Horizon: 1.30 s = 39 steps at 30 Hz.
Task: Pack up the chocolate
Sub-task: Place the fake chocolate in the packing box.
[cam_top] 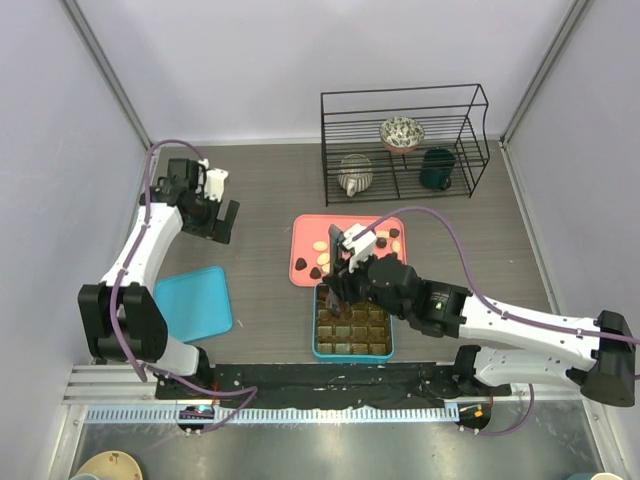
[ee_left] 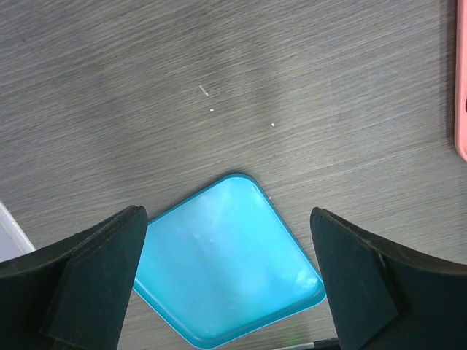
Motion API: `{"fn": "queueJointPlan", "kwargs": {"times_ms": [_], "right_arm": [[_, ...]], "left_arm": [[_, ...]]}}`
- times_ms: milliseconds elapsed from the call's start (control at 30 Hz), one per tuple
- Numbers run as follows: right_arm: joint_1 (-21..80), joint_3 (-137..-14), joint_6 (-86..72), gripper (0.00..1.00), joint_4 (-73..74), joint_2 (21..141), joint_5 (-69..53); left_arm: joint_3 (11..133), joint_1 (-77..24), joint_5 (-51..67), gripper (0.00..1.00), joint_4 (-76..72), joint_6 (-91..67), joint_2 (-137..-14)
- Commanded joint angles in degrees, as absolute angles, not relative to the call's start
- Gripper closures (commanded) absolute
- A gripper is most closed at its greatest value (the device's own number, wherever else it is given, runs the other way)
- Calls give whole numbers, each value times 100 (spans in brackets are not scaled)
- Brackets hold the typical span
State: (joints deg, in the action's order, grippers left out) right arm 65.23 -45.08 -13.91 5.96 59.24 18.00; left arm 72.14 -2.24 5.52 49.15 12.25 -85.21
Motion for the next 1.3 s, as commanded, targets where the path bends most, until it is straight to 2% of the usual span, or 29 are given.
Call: {"fn": "queueJointPlan", "kwargs": {"times_ms": [0,200,333,567,767,1000,1267], "right_arm": [[6653,-4412,-1406,97,80,5845,2065],[6671,-4307,-1257,84,-518,6108,2136],[6671,-4263,-1187,83,-860,6284,2171],[6671,-4175,-1248,62,-1046,6486,2127],[6680,-4210,-1283,51,-1028,6513,2074],[6680,-4315,-1213,51,-1011,6416,2328],[6373,-4895,-458,61,-1055,6617,2962]], "left_arm": [[7093,-272,501,0,4975,1204,-8218],[7110,-316,483,0,5036,1160,-8078],[7093,-334,448,0,5089,1151,-8016],[7040,-352,404,0,5098,1256,-7998],[7005,-351,422,0,5098,1283,-7989],[6908,-352,369,0,5080,1406,-7858],[6979,-352,466,0,5124,1362,-7831]]}}
